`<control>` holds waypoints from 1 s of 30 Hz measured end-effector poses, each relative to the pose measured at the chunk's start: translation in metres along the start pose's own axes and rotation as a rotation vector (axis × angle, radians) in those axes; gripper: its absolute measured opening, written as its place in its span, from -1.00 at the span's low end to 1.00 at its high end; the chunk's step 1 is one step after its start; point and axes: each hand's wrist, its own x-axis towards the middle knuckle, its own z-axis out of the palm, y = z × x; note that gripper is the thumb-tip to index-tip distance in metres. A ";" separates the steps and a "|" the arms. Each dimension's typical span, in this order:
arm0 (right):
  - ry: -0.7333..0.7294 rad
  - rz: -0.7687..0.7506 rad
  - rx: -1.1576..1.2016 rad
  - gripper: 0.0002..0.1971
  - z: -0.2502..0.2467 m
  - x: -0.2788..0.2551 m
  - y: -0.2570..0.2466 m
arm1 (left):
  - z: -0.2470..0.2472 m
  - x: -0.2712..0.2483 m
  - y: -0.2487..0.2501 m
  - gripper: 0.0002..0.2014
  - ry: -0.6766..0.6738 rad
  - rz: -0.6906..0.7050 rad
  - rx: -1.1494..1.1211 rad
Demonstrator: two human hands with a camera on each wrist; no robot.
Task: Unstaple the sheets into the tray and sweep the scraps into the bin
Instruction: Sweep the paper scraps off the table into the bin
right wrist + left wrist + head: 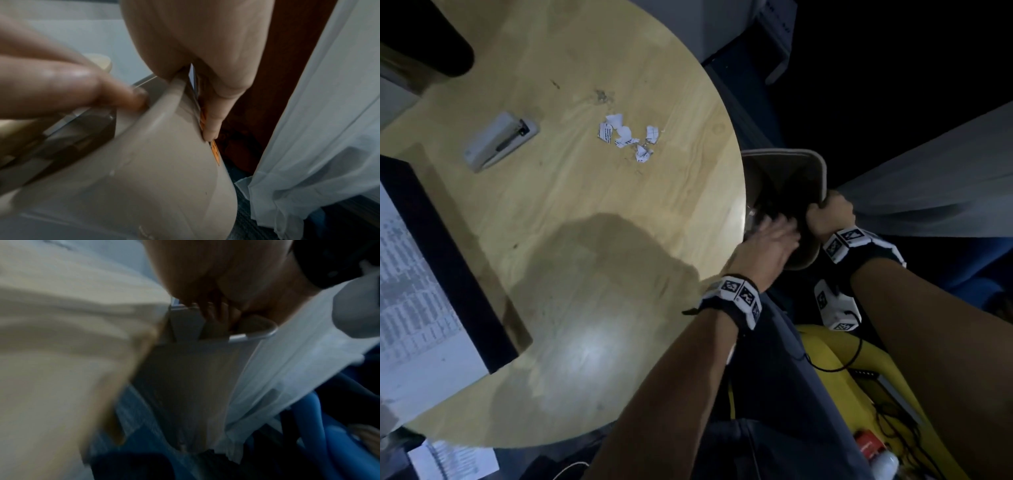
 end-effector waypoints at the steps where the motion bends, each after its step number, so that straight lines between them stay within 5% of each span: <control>1: 0.000 0.008 -0.003 -0.66 -0.001 0.000 0.001 | -0.004 -0.004 -0.003 -0.72 0.078 0.074 -0.015; 3: 0.007 0.018 -0.002 -0.67 -0.002 0.001 0.003 | -0.019 -0.015 -0.021 -0.94 0.323 -0.005 -0.006; 5: 0.003 0.016 0.002 -0.68 -0.001 0.000 0.004 | -0.041 -0.032 -0.051 -0.77 0.585 -0.218 -0.113; 7: 0.001 0.018 0.011 -0.68 0.001 -0.002 0.004 | -0.057 -0.049 -0.091 -0.56 0.786 -0.418 0.024; 10: 0.003 0.029 0.025 -0.68 0.004 -0.005 0.001 | -0.075 -0.065 -0.123 -0.29 0.712 -0.749 0.174; 12: 0.001 0.032 0.036 -0.68 0.006 -0.009 -0.002 | -0.074 -0.062 -0.125 -0.23 0.593 -0.836 0.220; 17: -0.032 0.004 0.031 -0.66 0.009 -0.015 -0.004 | -0.037 -0.034 -0.074 -0.24 0.388 -0.660 0.294; 22: -0.041 -0.025 -0.006 -0.66 0.002 -0.011 -0.011 | -0.010 -0.011 -0.011 -0.46 0.034 -0.089 0.120; 25: -0.023 -0.027 -0.027 -0.68 -0.004 -0.005 -0.020 | -0.045 -0.012 -0.031 -0.60 0.238 0.016 -0.090; 30: -0.021 -0.002 -0.045 -0.71 -0.007 0.004 -0.047 | -0.142 -0.011 -0.136 -0.57 0.751 -0.435 0.008</control>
